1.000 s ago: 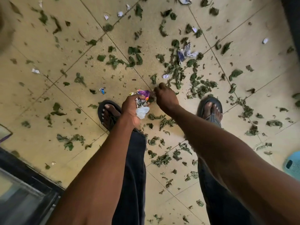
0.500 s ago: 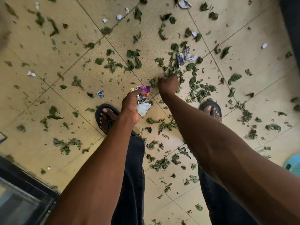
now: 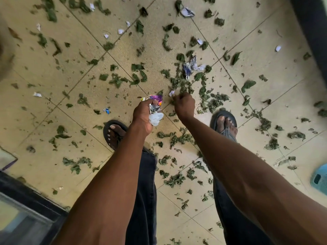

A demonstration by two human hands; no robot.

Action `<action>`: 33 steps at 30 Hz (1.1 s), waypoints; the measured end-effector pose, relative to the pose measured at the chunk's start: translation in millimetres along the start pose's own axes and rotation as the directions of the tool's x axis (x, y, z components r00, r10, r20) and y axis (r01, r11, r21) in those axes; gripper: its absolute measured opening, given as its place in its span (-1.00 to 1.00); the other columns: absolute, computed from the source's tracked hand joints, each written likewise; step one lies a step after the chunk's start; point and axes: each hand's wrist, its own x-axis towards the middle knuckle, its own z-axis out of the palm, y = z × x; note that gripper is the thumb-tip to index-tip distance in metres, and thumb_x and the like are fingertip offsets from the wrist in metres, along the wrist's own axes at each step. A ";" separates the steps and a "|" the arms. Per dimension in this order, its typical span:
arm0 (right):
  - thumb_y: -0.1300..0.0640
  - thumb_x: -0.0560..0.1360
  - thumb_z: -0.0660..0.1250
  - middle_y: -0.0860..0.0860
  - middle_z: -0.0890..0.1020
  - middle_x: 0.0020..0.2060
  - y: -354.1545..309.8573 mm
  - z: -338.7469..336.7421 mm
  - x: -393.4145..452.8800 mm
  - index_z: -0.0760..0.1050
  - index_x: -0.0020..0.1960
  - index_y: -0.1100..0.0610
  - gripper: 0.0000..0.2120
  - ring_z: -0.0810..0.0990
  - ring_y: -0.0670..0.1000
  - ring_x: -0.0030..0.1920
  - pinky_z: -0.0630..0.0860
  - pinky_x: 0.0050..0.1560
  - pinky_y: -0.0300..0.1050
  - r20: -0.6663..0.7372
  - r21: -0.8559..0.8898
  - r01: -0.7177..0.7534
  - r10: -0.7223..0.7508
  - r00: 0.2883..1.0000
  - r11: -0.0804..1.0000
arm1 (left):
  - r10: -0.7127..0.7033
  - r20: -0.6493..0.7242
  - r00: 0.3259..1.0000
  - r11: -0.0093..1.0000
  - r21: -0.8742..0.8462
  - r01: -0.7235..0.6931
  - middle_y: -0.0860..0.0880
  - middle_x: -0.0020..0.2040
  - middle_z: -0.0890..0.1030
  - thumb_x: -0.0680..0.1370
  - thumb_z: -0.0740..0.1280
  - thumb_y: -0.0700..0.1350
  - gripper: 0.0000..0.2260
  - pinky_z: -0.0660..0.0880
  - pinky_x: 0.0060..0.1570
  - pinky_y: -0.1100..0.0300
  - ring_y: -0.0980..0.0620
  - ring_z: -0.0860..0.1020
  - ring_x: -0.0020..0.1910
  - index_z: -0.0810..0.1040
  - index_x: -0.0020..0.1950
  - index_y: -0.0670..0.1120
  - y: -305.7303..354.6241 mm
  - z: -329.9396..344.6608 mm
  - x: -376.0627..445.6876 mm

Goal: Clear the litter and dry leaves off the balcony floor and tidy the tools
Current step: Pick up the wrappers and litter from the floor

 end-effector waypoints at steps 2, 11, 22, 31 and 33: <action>0.01 0.56 0.33 0.04 0.60 -0.18 -10.5 6.7 7.2 0.53 0.01 0.21 -0.75 0.57 0.05 -0.20 0.46 -0.21 -0.10 0.004 -0.078 0.030 -0.030 1.000 0.997 | 0.032 0.006 0.999 0.999 0.019 -0.032 0.05 -0.47 0.43 0.54 0.30 -0.16 -0.78 0.38 -0.36 0.32 0.07 0.41 -0.55 0.41 -0.30 -0.06 -0.1 3.8 7.7; 0.38 0.50 0.21 0.13 0.57 -0.31 -33.8 1.9 -2.8 0.51 -0.25 0.24 -0.80 0.56 0.05 -0.32 0.58 -0.19 0.01 0.425 0.396 -0.306 0.123 0.897 0.866 | 0.028 0.007 1.000 0.998 -0.052 -0.027 0.04 -0.44 0.44 0.54 0.28 -0.20 -0.77 0.41 -0.48 0.35 0.08 0.42 -0.54 0.44 -0.32 -0.06 -4.1 -1.3 13.1; -0.09 0.63 0.16 -0.01 0.50 -0.18 -29.1 -63.8 56.0 0.35 0.10 0.15 -0.71 0.42 -0.10 -0.30 0.31 -0.34 -0.13 -0.058 -0.176 0.180 -0.192 0.980 0.968 | -0.029 0.103 0.994 0.999 -0.013 0.030 0.07 -0.57 0.35 0.58 0.25 -0.12 -0.71 -0.14 -0.40 0.37 0.33 0.32 -0.60 0.25 -0.30 -0.01 12.1 32.2 8.4; 0.15 0.52 0.20 0.18 0.57 -0.07 -36.4 -55.3 92.4 0.49 0.05 0.34 -0.74 0.56 0.12 -0.11 0.37 -0.26 -0.20 -0.047 0.081 0.043 -0.039 0.998 0.996 | -0.001 0.082 0.997 1.000 -0.005 0.001 0.02 -0.50 0.47 0.61 0.18 -0.17 -0.77 0.40 -0.54 0.40 0.10 0.46 -0.59 0.35 -0.25 -0.08 13.4 45.3 4.2; 0.25 0.44 0.20 0.17 0.51 -0.21 -37.9 -62.9 83.6 0.46 -0.07 0.33 -0.84 0.50 0.09 -0.22 0.36 -0.33 -0.11 -0.008 0.510 -0.137 0.164 0.986 0.849 | 0.040 0.041 0.998 0.998 0.036 -0.041 -0.03 -0.31 0.54 0.59 0.20 -0.19 -0.87 0.50 -0.34 0.31 0.05 0.54 -0.38 0.44 -0.16 -0.11 11.5 48.1 2.9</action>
